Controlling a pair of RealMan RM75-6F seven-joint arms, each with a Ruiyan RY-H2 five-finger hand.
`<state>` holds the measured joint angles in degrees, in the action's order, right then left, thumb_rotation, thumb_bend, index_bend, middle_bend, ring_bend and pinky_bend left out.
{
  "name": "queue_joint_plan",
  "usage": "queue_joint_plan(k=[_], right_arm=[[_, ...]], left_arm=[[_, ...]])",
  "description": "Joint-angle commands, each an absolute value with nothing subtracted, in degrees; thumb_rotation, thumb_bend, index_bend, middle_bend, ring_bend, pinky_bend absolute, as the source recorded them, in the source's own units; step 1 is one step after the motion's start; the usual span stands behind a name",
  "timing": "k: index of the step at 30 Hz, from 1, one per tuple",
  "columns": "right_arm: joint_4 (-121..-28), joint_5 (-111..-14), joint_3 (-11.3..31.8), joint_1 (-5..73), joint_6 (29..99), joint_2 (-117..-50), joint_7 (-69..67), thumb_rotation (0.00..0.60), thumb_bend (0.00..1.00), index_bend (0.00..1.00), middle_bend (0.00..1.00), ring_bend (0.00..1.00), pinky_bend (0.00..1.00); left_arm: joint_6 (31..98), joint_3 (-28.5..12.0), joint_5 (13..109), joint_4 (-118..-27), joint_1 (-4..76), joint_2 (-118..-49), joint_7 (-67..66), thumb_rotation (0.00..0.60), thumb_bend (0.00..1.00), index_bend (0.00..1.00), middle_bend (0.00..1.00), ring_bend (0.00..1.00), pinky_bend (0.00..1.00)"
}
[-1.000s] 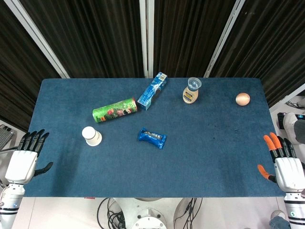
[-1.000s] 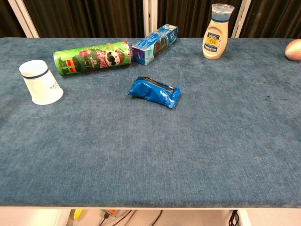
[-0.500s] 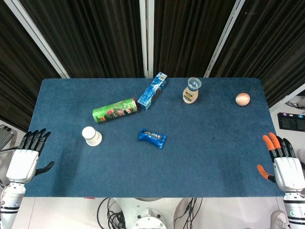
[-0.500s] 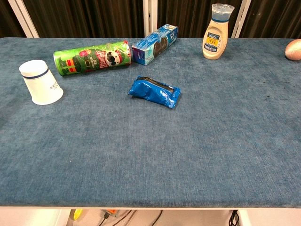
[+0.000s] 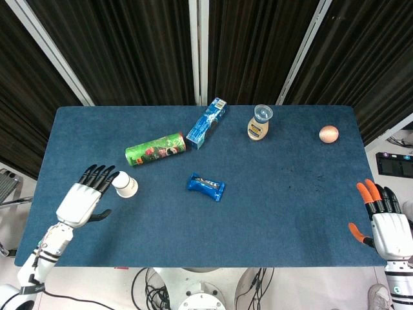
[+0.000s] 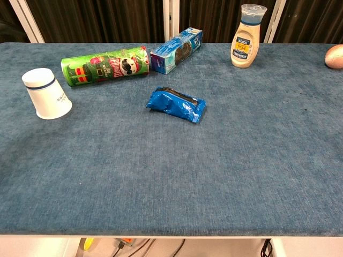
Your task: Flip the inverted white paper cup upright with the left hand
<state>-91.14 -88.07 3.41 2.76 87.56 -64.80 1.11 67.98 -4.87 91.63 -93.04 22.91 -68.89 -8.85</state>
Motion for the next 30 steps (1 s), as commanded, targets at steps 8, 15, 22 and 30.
queue_joint_plan(k=[8, 15, 22, 30], right_arm=[[-90.8, -86.9, 3.9, 2.8, 87.1, -64.6, -0.1, 0.6, 0.18, 0.0, 0.0, 0.0, 0.0], [-90.4, -86.6, 4.0, 3.0, 86.8, -64.7, -0.6, 0.6, 0.18, 0.0, 0.0, 0.0, 0.0], [-89.9, -86.2, 4.0, 3.1, 86.4, -65.1, -0.7, 0.6, 0.18, 0.0, 0.0, 0.0, 0.0], [-89.7, -85.8, 4.1, 3.1, 86.2, -65.2, -0.7, 0.6, 0.18, 0.0, 0.0, 0.0, 0.0]], left_arm=[[56.9, -6.8, 86.4, -88.7, 31.7, -75.0, -18.6, 0.6, 0.18, 0.08, 0.05, 0.0, 0.0], [56.5, -6.7, 84.5, -84.8, 33.3, -77.4, -27.5, 0.6, 0.18, 0.15, 0.13, 0.0, 0.0], [57.3, -6.2, 83.4, -82.0, 34.0, -78.8, -32.2, 0.6, 0.19, 0.25, 0.22, 0.0, 0.0], [58.5, -5.5, 83.3, -79.4, 34.6, -80.2, -34.3, 0.6, 0.21, 0.35, 0.35, 0.0, 0.0]])
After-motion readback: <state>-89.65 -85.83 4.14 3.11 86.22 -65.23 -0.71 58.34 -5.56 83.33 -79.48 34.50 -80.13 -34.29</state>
